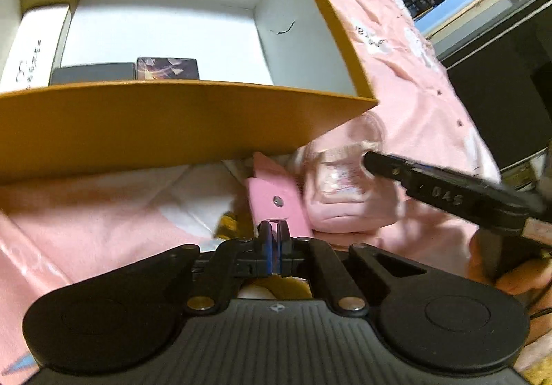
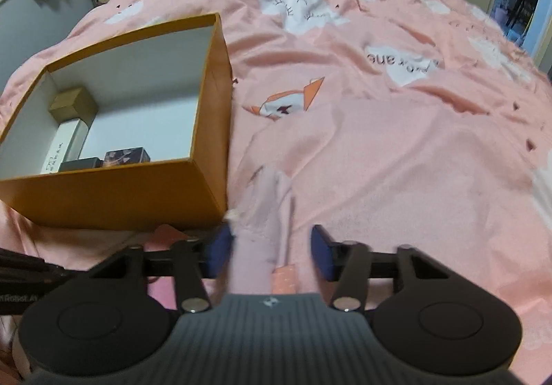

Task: Organize objects
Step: 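Lift the pink wallet and pink backpack off the bedspread with both grippers, then carry the pink wallet and pink backpack over the shoebox with both grippers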

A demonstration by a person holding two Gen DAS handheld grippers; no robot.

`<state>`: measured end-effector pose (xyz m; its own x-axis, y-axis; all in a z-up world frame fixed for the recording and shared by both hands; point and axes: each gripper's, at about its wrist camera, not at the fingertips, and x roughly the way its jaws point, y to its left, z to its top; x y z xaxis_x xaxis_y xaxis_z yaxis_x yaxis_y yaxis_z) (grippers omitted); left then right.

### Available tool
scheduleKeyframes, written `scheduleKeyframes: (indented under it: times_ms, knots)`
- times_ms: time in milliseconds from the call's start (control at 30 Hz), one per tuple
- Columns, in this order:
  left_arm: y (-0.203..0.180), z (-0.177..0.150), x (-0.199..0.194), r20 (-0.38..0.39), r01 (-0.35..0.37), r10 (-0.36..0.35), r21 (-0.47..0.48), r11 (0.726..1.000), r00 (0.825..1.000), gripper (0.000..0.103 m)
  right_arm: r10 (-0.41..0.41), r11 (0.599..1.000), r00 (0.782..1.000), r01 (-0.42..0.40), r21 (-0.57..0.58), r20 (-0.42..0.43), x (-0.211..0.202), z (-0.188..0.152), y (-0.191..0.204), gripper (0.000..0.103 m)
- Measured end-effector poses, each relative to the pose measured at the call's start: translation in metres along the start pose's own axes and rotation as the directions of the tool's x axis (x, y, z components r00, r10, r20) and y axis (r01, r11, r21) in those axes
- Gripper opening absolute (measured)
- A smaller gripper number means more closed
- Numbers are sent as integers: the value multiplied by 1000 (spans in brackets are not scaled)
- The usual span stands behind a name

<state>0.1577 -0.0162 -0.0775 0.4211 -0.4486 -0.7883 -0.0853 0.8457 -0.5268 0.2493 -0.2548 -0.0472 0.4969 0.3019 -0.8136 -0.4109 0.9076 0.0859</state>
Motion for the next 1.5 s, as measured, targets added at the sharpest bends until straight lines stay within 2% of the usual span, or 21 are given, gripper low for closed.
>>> scheduleKeyframes:
  times_ms: [133, 233, 300, 367, 433, 467, 533, 567, 600, 700, 767, 867, 900, 1033, 1267, 1333, 1367, 1433, 1500]
  knots:
    - [0, -4, 3, -18, 16, -16, -36, 999, 1000, 2, 54, 996, 999, -54, 65, 9, -21, -6, -7, 23]
    - [-1, -6, 0, -41, 42, -45, -67, 997, 998, 0, 181, 973, 982, -186, 136, 47, -50, -8, -16, 22]
    - [-1, -7, 1, -58, 52, -56, -77, 996, 997, 0, 228, 963, 972, -233, 138, 54, -63, -11, -16, 22]
    - [-3, -6, 5, -55, 3, -7, -59, 998, 998, 0, 202, 973, 979, -204, 112, 26, -60, -15, -14, 22]
    - [-3, -5, 4, -36, -2, 1, -48, 999, 999, 0, 156, 982, 987, -152, 110, -26, -44, -20, -16, 22]
    - [-2, -5, 2, -22, 6, -7, -51, 999, 1000, 3, 149, 983, 988, -143, 116, -43, -37, -24, -19, 22]
    - [-1, -2, -1, 9, -6, 7, -61, 998, 1000, 15, 124, 984, 991, -116, 134, -56, -27, -29, -26, 23]
    - [-1, 1, 0, 14, -19, 20, -61, 998, 1000, 28, 124, 983, 990, -115, 145, -60, -24, -31, -29, 24]
    - [0, 3, 3, 20, -31, 32, -65, 997, 999, 33, 127, 981, 990, -117, 153, -63, -21, -32, -31, 24]
    - [8, 10, 19, 10, -34, 35, -104, 994, 999, 40, 109, 984, 991, -98, 148, -72, -16, -32, -34, 27]
    - [12, 10, 29, 1, -40, 41, -129, 991, 999, 45, 101, 985, 992, -90, 144, -70, -14, -31, -34, 32]
    - [21, 10, 46, -33, -70, 65, -161, 984, 997, 45, 98, 988, 993, -90, 125, -61, -14, -31, -33, 33]
    - [23, 9, 49, -39, -79, 73, -172, 982, 997, 48, 99, 989, 993, -91, 117, -59, -14, -31, -33, 34]
    - [32, 12, 62, -44, -31, 22, -218, 976, 999, 48, 108, 988, 993, -101, 114, -56, -11, -30, -35, 37]
    - [30, 21, 78, -62, -12, -1, -200, 980, 998, 49, 116, 987, 991, -109, 114, -63, -3, -27, -35, 38]
    - [27, 21, 76, -59, -21, 11, -175, 984, 998, 46, 114, 988, 991, -106, 115, -65, -2, -27, -34, 38]
    - [23, 20, 73, -47, -31, 24, -150, 988, 999, 38, 117, 988, 991, -109, 114, -64, -3, -27, -34, 38]
    - [13, 16, 61, -17, -37, 36, -94, 995, 999, 35, 141, 984, 988, -133, 118, -63, -5, -27, -33, 26]
    - [2, 11, 51, 7, -42, 43, -36, 998, 999, 35, 137, 986, 989, -130, 103, -57, -9, -27, -30, 24]
